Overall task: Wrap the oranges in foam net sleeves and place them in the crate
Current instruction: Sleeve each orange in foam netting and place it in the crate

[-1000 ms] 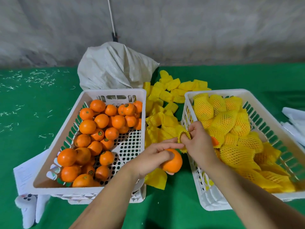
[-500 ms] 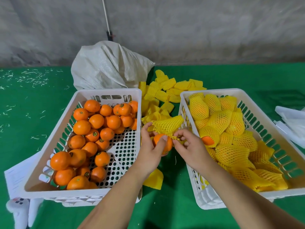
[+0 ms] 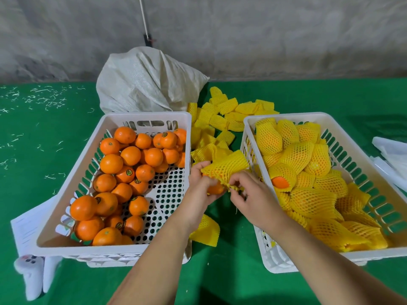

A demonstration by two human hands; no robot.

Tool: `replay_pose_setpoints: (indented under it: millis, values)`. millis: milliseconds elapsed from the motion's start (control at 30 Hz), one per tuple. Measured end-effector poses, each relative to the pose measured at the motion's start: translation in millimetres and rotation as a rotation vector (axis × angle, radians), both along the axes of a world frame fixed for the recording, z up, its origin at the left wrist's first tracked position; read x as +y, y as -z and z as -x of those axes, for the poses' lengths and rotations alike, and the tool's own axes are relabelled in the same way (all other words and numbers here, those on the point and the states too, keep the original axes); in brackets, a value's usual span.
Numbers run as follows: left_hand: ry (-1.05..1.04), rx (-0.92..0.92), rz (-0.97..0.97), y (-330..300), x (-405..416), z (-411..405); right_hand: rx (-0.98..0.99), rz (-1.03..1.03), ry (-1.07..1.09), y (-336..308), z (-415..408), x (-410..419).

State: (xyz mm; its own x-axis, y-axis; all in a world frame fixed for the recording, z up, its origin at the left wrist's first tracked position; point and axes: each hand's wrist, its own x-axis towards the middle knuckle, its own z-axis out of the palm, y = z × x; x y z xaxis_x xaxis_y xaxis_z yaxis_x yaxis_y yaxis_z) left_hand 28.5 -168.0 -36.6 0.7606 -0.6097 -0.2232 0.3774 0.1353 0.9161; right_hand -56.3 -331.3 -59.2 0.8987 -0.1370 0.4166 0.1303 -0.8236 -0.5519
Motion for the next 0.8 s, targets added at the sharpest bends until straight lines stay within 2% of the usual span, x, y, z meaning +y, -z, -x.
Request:
replay_pose_setpoints:
  millis: [67,133,233,333,367,433,533,633,700,800]
  values:
    - [0.145,-0.188,-0.091,2,8,0,0.015,-0.023,0.008,0,-1,-2]
    - [0.191,-0.329,-0.119,4,9,2,0.02,-0.09,0.048,0,-1,-5]
    - [0.083,-0.277,-0.071,5,3,5,-0.057,-0.192,0.098,-4,0,-5]
    - [-0.05,-0.225,-0.049,6,-4,8,-0.165,-0.048,0.013,-2,7,-4]
    - [-0.089,-0.227,-0.061,7,-7,8,-0.134,-0.054,-0.004,0,8,-3]
    - [-0.123,-0.248,-0.125,7,-9,8,-0.017,-0.195,0.002,1,6,-2]
    - [-0.017,-0.244,-0.141,7,-8,7,0.065,-0.354,0.025,-1,1,-3]
    - [0.169,-0.322,-0.117,12,-3,7,0.08,-0.332,0.016,-1,3,-5]
    - [0.165,-0.417,-0.133,17,-3,6,0.067,-0.305,0.033,-4,3,-6]
    - [0.038,-0.489,-0.216,18,-7,6,-0.11,-0.249,0.11,-9,4,-4]
